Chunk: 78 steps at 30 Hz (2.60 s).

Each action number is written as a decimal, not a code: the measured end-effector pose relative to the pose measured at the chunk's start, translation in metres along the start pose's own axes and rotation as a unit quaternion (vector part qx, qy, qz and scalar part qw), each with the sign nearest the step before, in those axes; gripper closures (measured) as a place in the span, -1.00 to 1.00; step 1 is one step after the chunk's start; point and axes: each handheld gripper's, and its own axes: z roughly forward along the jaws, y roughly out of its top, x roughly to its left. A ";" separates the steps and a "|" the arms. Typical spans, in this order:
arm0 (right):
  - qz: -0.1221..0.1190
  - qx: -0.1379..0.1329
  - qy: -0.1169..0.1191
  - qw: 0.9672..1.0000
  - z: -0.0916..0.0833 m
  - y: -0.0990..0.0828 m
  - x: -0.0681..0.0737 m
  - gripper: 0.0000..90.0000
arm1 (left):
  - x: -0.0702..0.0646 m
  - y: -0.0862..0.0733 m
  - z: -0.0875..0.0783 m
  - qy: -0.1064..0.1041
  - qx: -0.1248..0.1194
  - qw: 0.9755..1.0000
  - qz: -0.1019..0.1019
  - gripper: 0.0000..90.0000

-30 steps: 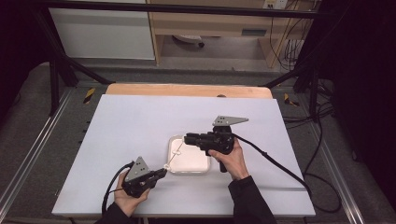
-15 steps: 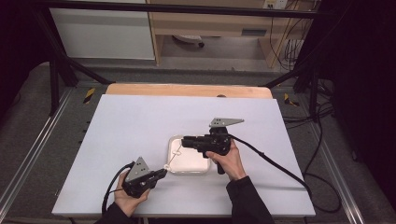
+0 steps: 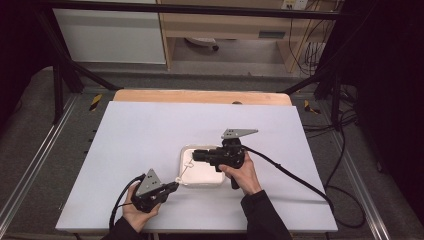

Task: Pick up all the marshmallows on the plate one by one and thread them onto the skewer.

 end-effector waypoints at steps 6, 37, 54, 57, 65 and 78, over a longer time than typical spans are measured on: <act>-0.003 0.001 0.001 1.000 0.002 -0.003 0.001 0.79 | -0.001 0.000 0.000 0.001 0.001 1.000 -0.001 0.97; -0.008 0.005 0.009 1.000 0.008 -0.015 0.006 0.82 | -0.003 0.000 0.001 0.008 0.013 1.000 0.006 0.98; -0.005 0.007 0.017 1.000 0.013 -0.020 0.006 0.82 | -0.003 -0.001 0.002 0.008 0.010 1.000 0.003 0.98; -0.002 0.006 0.019 1.000 0.013 -0.021 0.007 0.82 | -0.003 0.000 0.002 0.007 0.010 1.000 0.003 0.98; -0.001 0.034 0.031 0.999 0.027 -0.032 0.006 0.81 | -0.006 0.006 0.004 0.012 -0.006 1.000 0.008 0.98; -0.010 0.014 -0.005 1.000 0.019 -0.026 0.008 0.18 | -0.001 0.003 0.002 0.012 -0.013 1.000 -0.005 0.97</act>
